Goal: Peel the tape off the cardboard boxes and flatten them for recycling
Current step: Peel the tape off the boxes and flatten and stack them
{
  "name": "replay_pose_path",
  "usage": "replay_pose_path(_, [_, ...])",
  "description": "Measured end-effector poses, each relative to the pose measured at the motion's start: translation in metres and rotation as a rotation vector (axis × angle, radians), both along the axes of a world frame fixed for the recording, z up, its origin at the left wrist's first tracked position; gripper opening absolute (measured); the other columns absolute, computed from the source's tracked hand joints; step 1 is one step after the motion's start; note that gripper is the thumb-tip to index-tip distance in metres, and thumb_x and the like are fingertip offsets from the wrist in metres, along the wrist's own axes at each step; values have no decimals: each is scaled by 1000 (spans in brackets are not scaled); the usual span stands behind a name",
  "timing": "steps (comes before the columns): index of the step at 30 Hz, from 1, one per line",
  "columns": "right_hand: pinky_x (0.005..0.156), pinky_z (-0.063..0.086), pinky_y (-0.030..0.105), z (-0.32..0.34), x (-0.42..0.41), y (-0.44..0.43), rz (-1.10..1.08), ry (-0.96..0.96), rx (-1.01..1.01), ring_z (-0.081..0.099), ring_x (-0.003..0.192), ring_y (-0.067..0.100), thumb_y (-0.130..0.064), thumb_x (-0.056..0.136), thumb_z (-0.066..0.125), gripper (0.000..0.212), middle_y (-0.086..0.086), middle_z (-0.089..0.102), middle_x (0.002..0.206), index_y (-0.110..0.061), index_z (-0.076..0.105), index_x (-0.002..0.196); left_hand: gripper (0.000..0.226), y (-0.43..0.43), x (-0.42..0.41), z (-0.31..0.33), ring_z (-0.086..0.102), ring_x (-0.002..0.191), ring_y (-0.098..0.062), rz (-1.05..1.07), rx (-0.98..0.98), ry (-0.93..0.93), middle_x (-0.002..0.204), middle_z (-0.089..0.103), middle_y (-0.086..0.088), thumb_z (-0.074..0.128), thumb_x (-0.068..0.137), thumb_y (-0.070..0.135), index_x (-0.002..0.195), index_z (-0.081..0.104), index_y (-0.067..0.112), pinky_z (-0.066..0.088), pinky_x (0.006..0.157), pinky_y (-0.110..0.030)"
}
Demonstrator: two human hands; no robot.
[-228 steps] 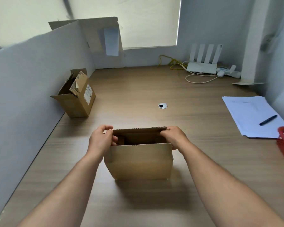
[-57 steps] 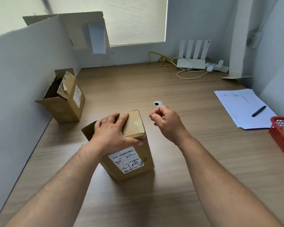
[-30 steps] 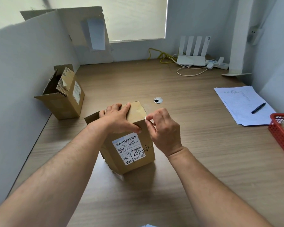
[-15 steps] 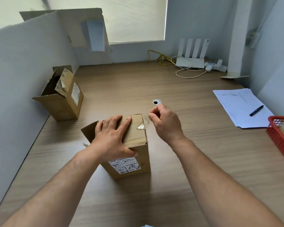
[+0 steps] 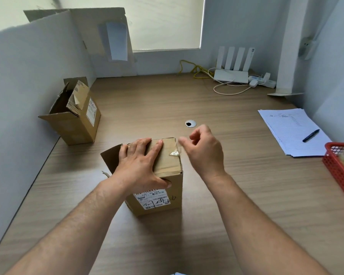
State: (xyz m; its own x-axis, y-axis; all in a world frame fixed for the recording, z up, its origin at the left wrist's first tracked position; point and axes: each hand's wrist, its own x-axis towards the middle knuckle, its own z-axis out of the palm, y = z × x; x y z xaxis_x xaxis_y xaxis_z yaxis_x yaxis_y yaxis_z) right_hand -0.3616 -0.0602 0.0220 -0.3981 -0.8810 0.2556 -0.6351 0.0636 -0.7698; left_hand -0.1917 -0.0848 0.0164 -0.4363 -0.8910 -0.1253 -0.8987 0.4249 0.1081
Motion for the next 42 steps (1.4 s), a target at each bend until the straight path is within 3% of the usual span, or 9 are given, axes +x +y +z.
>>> replay_pose_path(5, [42, 45, 25, 6, -8, -5, 109, -931, 129, 54, 49, 16, -2, 89, 55, 11, 8, 59, 67, -7, 55, 79, 119, 2, 4, 0, -8, 145, -19, 1, 6, -1, 157, -2, 1, 62, 62, 79, 152, -4, 38, -10, 117, -45])
replay_pose_path(7, [43, 46, 25, 9, -10, -5, 129, -1046, 134, 56, 51, 15, -3, 91, 49, 13, 9, 61, 70, -5, 58, 83, 119, 3, 4, 0, -9, 145, -19, -1, 8, 1, 157, -2, 2, 62, 63, 78, 152, -5, 38, -10, 117, -46])
replay_pose_path(11, [42, 39, 24, 14, -21, -7, 71, -788, 46, 52, 53, 14, -9, 90, 53, 16, 6, 61, 70, -7, 60, 76, 118, 4, 5, 2, -9, 146, -19, 1, 19, 6, 158, -3, 1, 64, 65, 76, 152, -5, 38, -11, 117, -46])
replay_pose_path(17, [69, 45, 28, 6, -7, 5, 244, 196, 188, 58, 79, 17, -42, 80, 70, 26, -3, 64, 86, -19, 63, 87, 118, 1, 0, 1, -6, 146, -19, 15, -12, -3, 158, 1, 1, 64, 63, 77, 152, -3, 38, -8, 118, -45])
replay_pose_path(25, [74, 41, 33, 2, 6, 5, 299, 618, 75, 59, 94, 28, -26, 97, 45, 17, 5, 61, 106, -12, 53, 103, 124, 6, -1, -4, -5, 146, -20, 39, -15, 3, 157, 2, 0, 47, 47, 83, 152, -2, 39, -4, 118, -48])
replay_pose_path(28, [70, 41, 34, -9, 7, 2, 240, 377, 94, 59, 86, 30, -20, 97, 46, 16, 11, 63, 97, -7, 56, 98, 124, 7, 2, -5, -6, 146, -19, 52, -7, 20, 157, 1, 1, 57, 53, 84, 152, -2, 39, -4, 118, -47])
replay_pose_path(33, [44, 50, 26, -10, 7, 4, 95, -846, 199, 59, 46, 14, -3, 95, 47, 17, 9, 59, 70, -5, 54, 79, 129, 10, 13, -10, -4, 145, -17, 87, -33, 90, 155, 3, 3, 37, 37, 88, 151, -1, 42, -6, 118, -44])
replay_pose_path(38, [41, 38, 23, 0, 1, 6, 231, -858, 267, 59, 50, 16, -14, 92, 47, 20, 13, 66, 77, -3, 63, 87, 128, 11, 14, -10, -2, 144, -18, 99, -52, 124, 155, 5, 3, 33, 36, 88, 152, 1, 41, -6, 118, -42])
replay_pose_path(42, [54, 43, 29, 1, 5, 2, 208, -383, 237, 57, 59, 15, -36, 86, 64, 28, 2, 65, 72, -9, 63, 77, 129, 12, 8, -11, -1, 144, -17, 97, -65, 136, 154, 7, 3, 35, 36, 87, 152, 4, 40, -4, 118, -44])
